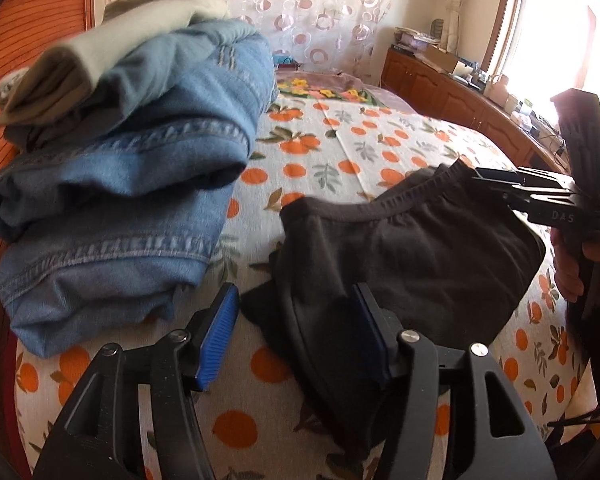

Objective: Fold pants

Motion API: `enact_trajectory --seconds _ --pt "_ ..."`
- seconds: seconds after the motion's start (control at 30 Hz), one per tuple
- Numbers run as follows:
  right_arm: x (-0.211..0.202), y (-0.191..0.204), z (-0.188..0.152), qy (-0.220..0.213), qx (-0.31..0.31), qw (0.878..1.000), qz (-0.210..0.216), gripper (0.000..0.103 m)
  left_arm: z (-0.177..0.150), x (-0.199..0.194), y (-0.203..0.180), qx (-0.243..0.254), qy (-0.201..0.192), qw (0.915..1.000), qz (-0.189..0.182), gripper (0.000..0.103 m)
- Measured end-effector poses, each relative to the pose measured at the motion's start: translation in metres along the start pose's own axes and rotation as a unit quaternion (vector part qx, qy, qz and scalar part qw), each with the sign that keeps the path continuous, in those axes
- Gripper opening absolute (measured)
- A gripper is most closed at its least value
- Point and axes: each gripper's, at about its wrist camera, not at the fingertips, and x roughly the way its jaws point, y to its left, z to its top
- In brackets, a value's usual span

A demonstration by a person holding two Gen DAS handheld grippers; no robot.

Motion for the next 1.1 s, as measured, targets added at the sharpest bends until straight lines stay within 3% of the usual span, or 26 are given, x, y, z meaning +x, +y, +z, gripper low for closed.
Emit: enact_trajectory --seconds 0.5,0.67,0.9,1.1 --pt "0.014 -0.009 -0.003 0.023 0.019 0.999 0.024 0.053 -0.006 -0.004 0.004 -0.012 -0.008 0.9999 0.001 0.059" --pt "0.015 0.0 -0.007 0.032 0.014 0.998 0.055 0.018 -0.006 -0.004 0.005 -0.013 -0.008 0.9999 0.001 0.059" --pt "-0.013 -0.003 -0.014 0.006 0.018 0.999 0.041 0.014 -0.001 -0.005 0.002 -0.026 -0.008 0.9993 -0.025 0.059" --pt "-0.025 -0.008 -0.04 0.017 0.033 0.999 0.031 0.014 0.009 0.003 -0.005 -0.019 -0.004 0.9994 -0.028 0.053"
